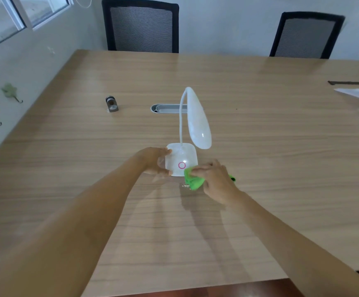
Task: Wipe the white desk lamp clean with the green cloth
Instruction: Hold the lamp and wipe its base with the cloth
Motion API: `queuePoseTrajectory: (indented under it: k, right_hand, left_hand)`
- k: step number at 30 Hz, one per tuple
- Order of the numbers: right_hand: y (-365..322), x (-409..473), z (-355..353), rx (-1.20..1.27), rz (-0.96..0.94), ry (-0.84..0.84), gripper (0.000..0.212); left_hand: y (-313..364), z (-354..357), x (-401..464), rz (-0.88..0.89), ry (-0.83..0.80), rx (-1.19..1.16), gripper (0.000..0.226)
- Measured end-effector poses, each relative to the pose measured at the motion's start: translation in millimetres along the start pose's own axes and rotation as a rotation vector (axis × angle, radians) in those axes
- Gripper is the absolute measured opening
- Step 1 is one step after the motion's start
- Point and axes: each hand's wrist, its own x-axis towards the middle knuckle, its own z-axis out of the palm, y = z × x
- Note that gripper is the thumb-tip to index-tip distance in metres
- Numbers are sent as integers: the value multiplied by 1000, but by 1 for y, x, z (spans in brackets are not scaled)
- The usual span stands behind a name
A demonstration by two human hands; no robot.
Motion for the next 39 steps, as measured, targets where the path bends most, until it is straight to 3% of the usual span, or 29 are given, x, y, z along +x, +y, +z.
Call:
queuePoseTrajectory:
  k: [4, 8, 17, 22, 27, 35, 39]
  right_hand:
    - [11, 53, -13, 46, 87, 113, 46]
    - [12, 78, -1, 130, 200, 43, 45]
    - [14, 17, 8, -43, -50, -77, 58]
    - [9, 56, 5, 79, 1, 87, 58]
    - [-7, 84, 21, 49, 37, -13, 50]
    - [3, 13, 11, -30, -71, -108, 57]
    - [11, 34, -11, 22, 39, 65, 54]
  left_hand:
    - [0, 0, 0, -16, 2, -7, 99]
    - [0, 0, 4, -39, -3, -10, 101]
    - [1, 0, 4, -42, 5, -22, 101]
    - [1, -1, 4, -34, 19, -35, 100]
    - [3, -3, 4, -28, 16, -29, 100]
    - [2, -2, 3, -58, 3, -60, 101]
    - [3, -3, 2, -60, 7, -71, 102]
